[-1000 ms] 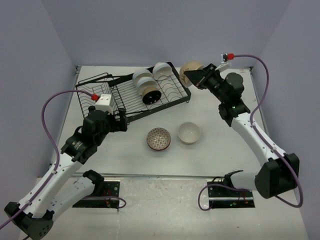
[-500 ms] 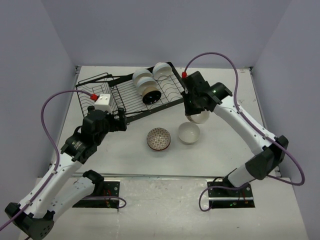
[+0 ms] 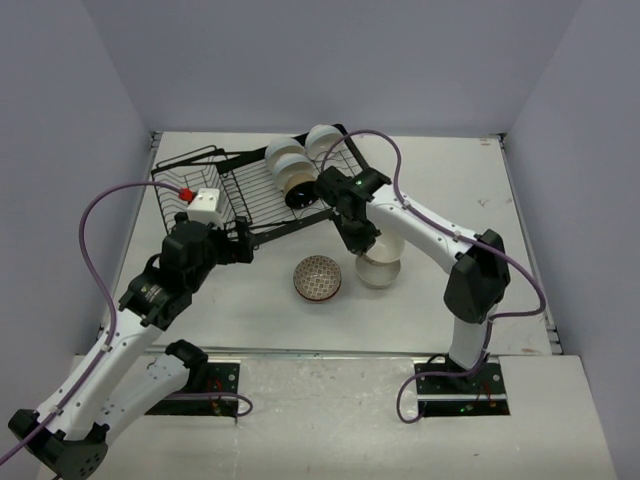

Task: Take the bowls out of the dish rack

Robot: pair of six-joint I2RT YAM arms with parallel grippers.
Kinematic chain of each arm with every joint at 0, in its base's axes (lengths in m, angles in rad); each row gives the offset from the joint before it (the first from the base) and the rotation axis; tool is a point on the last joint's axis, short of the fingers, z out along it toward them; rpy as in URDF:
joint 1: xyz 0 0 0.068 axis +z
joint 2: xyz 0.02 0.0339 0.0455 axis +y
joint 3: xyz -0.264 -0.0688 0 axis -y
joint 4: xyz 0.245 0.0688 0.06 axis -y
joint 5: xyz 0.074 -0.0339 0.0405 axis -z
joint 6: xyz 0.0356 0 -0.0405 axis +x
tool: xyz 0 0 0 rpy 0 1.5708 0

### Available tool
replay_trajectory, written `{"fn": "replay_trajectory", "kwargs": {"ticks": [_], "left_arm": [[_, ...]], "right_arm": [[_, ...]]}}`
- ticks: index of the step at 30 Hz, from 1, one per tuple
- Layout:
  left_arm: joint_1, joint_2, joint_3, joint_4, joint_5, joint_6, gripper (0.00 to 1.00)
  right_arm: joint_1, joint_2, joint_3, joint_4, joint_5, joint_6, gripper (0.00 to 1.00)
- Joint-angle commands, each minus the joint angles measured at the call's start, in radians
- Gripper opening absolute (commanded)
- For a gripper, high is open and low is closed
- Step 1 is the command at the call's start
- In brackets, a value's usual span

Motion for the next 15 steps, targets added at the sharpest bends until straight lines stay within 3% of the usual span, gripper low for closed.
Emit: {"fn": "replay_trajectory", "kwargs": {"ticks": [1,15], "left_arm": [[0.007,-0.016,-0.012,0.046,0.017,0.025,1.00],[0.007,-0.024,-0.015,0.051,0.027,0.027,1.00]], "right_arm": [[0.007,0.023,0.032,-0.034,0.071,-0.024,0.00],[0.015,0.069,-0.138,0.074,0.039,-0.023,0.00]]}}
